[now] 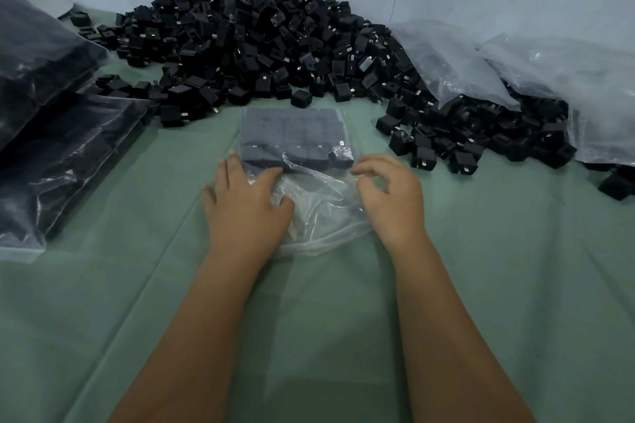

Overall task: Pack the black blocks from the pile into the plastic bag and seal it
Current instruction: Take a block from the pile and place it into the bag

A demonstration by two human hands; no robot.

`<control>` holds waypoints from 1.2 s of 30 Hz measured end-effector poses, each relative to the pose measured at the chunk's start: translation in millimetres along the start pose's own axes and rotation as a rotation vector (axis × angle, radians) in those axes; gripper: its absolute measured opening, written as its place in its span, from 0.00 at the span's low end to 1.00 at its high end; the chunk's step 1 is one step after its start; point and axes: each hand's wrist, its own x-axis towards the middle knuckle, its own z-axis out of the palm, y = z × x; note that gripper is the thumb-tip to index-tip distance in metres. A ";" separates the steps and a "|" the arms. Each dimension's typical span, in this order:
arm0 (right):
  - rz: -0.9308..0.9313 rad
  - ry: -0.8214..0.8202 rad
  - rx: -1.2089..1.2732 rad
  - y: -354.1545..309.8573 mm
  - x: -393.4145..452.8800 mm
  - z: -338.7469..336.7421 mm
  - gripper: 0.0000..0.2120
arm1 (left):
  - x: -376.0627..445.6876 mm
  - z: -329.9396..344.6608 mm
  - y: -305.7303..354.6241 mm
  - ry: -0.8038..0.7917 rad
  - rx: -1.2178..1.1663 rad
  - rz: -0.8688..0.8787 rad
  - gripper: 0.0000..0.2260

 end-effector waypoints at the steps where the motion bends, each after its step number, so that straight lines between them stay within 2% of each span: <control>1: 0.007 0.032 0.056 -1.3 1.0 -1.1 0.11 | -0.6 -0.9 0.8 0.094 0.020 0.006 0.19; 3: -0.023 -0.021 0.044 -3.2 4.1 -1.6 0.11 | 1.3 -2.7 1.6 0.190 0.042 -0.001 0.15; 7: -0.082 -0.294 -0.169 0.6 6.4 3.8 0.17 | 12.9 2.8 -1.9 0.046 0.059 -0.024 0.15; 13: 0.008 -0.389 -0.424 6.7 11.9 7.4 0.28 | 39.6 15.2 1.1 -0.082 0.037 0.091 0.19; 15: 0.053 -0.356 -0.324 6.9 12.3 6.6 0.25 | 48.6 17.0 2.4 -0.134 0.086 0.122 0.20; 18: 0.166 -0.144 0.093 5.3 17.0 1.4 0.15 | 57.2 14.3 -0.1 -0.132 0.112 0.151 0.19; 20: 0.194 -0.047 0.182 5.4 26.2 -1.3 0.15 | 60.2 12.0 -5.2 -0.054 -0.062 0.122 0.14; 22: 0.200 -0.129 0.201 3.6 37.2 0.5 0.21 | 60.4 12.3 -10.7 0.015 -0.275 0.065 0.10; 23: 0.198 -0.229 0.132 4.3 42.4 4.1 0.24 | 59.6 13.1 -12.7 0.030 -0.344 0.043 0.09; 25: 0.149 -0.435 -0.284 7.2 50.9 13.8 0.31 | 58.8 16.3 -14.8 0.048 -0.371 0.045 0.08; 26: 0.127 -0.487 -0.455 9.1 55.6 17.6 0.33 | 59.1 18.3 -14.6 0.057 -0.338 0.062 0.09; 27: 0.125 -0.520 -0.537 9.0 60.6 19.0 0.34 | 59.5 19.8 -14.0 0.058 -0.286 0.081 0.10; 29: 0.126 -0.550 -0.535 9.5 69.0 17.9 0.34 | 60.8 21.5 -11.5 0.020 -0.149 0.113 0.13; 31: 0.101 -0.457 -0.410 8.9 69.9 11.6 0.29 | 61.0 23.3 -9.5 -0.047 -0.028 0.138 0.17; 33: 0.040 -0.135 -0.301 9.9 61.6 4.1 0.21 | 57.7 25.7 -9.2 -0.101 0.054 0.162 0.20; 35: 0.020 0.142 -0.404 16.6 50.5 -3.9 0.21 | 51.7 27.4 -10.2 -0.115 0.105 0.189 0.21; 36: 0.064 0.162 -0.496 22.0 46.6 -7.9 0.23 | 48.5 27.4 -10.4 -0.112 0.111 0.199 0.22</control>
